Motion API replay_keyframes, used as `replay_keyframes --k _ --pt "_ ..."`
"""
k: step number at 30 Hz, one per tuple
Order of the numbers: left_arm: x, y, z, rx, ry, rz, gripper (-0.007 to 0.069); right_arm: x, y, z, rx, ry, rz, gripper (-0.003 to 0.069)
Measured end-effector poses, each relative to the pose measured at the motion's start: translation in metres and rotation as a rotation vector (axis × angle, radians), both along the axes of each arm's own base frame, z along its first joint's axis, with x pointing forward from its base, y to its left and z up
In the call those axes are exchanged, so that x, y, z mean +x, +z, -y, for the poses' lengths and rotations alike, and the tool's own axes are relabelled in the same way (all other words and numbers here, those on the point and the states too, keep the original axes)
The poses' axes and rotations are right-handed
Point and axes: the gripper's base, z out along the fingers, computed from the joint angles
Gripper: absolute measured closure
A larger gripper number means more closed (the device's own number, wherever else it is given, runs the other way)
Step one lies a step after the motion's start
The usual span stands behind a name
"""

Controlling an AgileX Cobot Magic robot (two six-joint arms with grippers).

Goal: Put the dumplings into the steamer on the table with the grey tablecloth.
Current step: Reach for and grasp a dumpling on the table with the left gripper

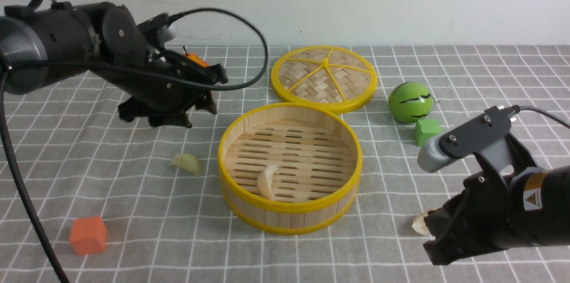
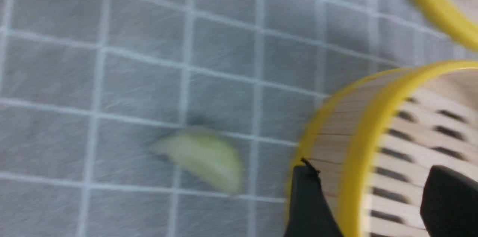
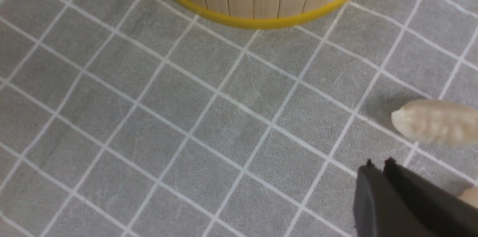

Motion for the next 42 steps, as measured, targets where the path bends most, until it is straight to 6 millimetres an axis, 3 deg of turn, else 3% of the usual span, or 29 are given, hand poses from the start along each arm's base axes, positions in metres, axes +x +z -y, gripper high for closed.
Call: replay_keyframes --k 5,12,14,17,21,28,35,38,42 --pt "0.008 -0.037 -0.004 0.061 0.017 -0.096 0.0226 0.003 -0.003 -0.002 0.012 -0.008 -0.008 0.0626" --pt "0.017 -0.066 -0.01 0.156 0.034 -0.121 0.0234 0.009 -0.018 -0.007 0.011 -0.024 -0.076 0.0619" --pt "0.019 -0.066 -0.011 0.165 0.045 -0.102 0.0255 0.011 -0.022 -0.009 0.011 -0.029 -0.097 0.0617" --pt "0.021 -0.069 -0.012 0.17 0.058 -0.096 0.0326 0.013 -0.028 -0.011 0.014 -0.038 -0.124 0.0618" --pt "0.022 -0.068 -0.012 0.177 0.052 -0.082 0.0507 0.015 -0.033 -0.012 0.008 -0.04 -0.142 0.0618" --pt "0.021 -0.059 -0.012 0.181 0.038 -0.061 0.0639 0.015 -0.033 -0.012 0.011 -0.042 -0.143 0.0618" --pt "0.014 -0.03 -0.013 0.165 0.032 -0.009 0.0639 0.015 -0.033 -0.012 0.011 -0.042 -0.143 0.0615" --pt "0.016 -0.028 -0.012 0.159 0.033 0.013 0.0617 0.015 -0.033 -0.012 0.012 -0.042 -0.144 0.0611" --pt "0.022 -0.043 -0.012 0.181 0.019 0.012 0.0474 0.015 -0.033 -0.012 0.012 -0.042 -0.145 0.0607"
